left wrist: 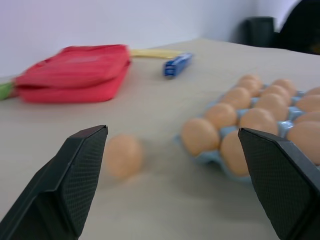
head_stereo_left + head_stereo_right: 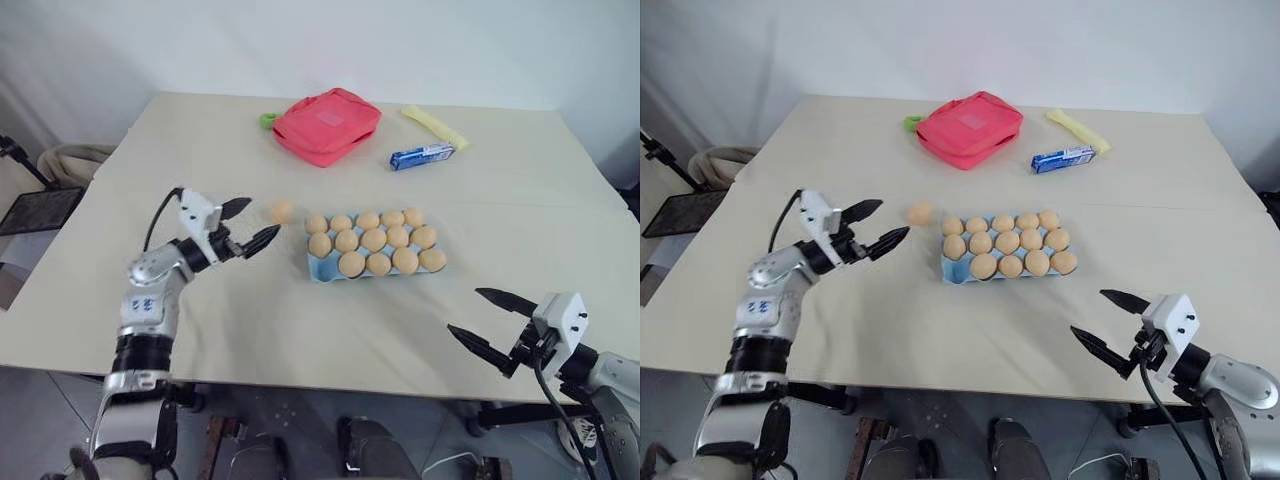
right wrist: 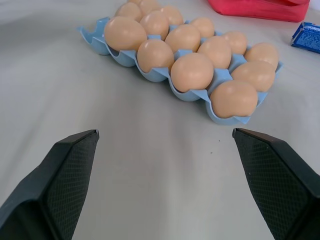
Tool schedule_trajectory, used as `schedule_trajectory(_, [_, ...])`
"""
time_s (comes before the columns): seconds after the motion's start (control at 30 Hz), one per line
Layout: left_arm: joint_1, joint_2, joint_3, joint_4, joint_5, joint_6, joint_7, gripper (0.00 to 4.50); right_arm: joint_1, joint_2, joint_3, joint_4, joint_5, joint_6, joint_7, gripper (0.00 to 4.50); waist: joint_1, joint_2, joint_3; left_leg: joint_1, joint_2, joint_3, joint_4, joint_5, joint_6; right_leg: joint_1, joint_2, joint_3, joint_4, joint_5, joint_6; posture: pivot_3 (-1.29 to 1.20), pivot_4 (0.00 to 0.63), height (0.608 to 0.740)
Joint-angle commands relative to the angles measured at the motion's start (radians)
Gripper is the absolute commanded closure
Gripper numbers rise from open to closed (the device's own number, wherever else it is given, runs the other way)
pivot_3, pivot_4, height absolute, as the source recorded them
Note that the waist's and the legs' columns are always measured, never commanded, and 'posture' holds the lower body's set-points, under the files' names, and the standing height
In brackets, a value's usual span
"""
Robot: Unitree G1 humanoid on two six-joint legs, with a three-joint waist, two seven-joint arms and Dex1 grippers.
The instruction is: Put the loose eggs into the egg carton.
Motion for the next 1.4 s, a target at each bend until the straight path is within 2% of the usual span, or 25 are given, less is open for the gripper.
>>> schedule_trajectory(0.03, [0.099,0.040,0.065,-0.126,-0.049,0.012,0.023,0.05,-0.017,-0.025,-0.013,0.003,0.017,0.001,0.024,0.00,0.000,0.000,0.000,0.000,0.000,0.000,0.000,0.000,0.000,0.000,0.000,0.000,0.000,0.000,0.000,0.00,0.150,0.740])
schedule_trajectory(0.23, [0.272,0.045,0.139,-0.238,-0.102,0.000,0.046,0.05,-0.054,-0.037,0.000,0.031,0.015,0.006,0.047,0.00,0.001,0.000,0.000,0.001,0.000,0.000,0.000,0.000,-0.001,0.000,-0.001,0.000,0.000,0.000,-0.001,0.00,0.150,0.740])
schedule_trajectory(0.5, [0.295,0.020,0.120,-0.279,-0.109,0.020,0.112,0.05,-0.094,-0.041,0.012,0.054,0.010,0.008,0.066,0.00,0.001,0.000,0.000,0.001,-0.001,0.000,0.000,-0.001,-0.002,0.002,-0.002,-0.001,-0.001,0.000,-0.001,0.00,0.150,0.740])
schedule_trajectory(0.67, [0.169,-0.004,0.052,-0.173,-0.053,0.010,0.167,0.05,-0.097,-0.045,0.006,0.057,0.011,0.002,0.078,0.00,0.003,0.000,0.000,0.001,-0.001,-0.001,0.000,-0.001,-0.001,0.002,-0.001,-0.001,-0.001,0.000,-0.001,0.00,0.150,0.740])
schedule_trajectory(0.8, [-0.010,-0.049,-0.038,0.020,0.026,-0.020,0.196,0.05,-0.100,-0.045,0.003,0.056,0.010,0.002,0.077,0.00,0.005,0.000,0.000,0.001,-0.002,0.000,0.001,0.000,-0.001,0.002,-0.001,-0.001,-0.002,0.000,0.000,0.00,0.150,0.740])
schedule_trajectory(1.1, [-0.368,-0.123,-0.111,0.531,0.131,-0.174,0.211,0.05,-0.068,-0.037,-0.013,0.018,0.010,0.009,0.047,0.00,0.000,-0.001,0.000,0.000,0.000,0.000,-0.001,-0.001,0.000,0.001,0.001,-0.001,-0.003,0.001,0.001,0.00,0.150,0.740])
schedule_trajectory(1.2, [-0.446,-0.134,-0.123,0.663,0.165,-0.191,0.245,0.05,-0.036,-0.034,-0.026,-0.007,0.015,0.012,0.029,0.00,0.002,-0.001,0.000,-0.001,0.000,0.000,-0.001,-0.001,-0.001,0.000,0.002,-0.001,-0.003,0.000,0.000,0.00,0.150,0.740])
schedule_trajectory(1.4, [-0.530,-0.152,-0.140,0.809,0.216,-0.198,0.283,0.05,0.010,-0.029,-0.040,-0.043,0.022,0.016,-0.003,0.00,0.001,-0.002,0.001,-0.001,0.000,0.001,-0.001,-0.001,-0.001,-0.001,0.001,-0.001,-0.003,0.000,0.001,0.00,0.150,0.740])
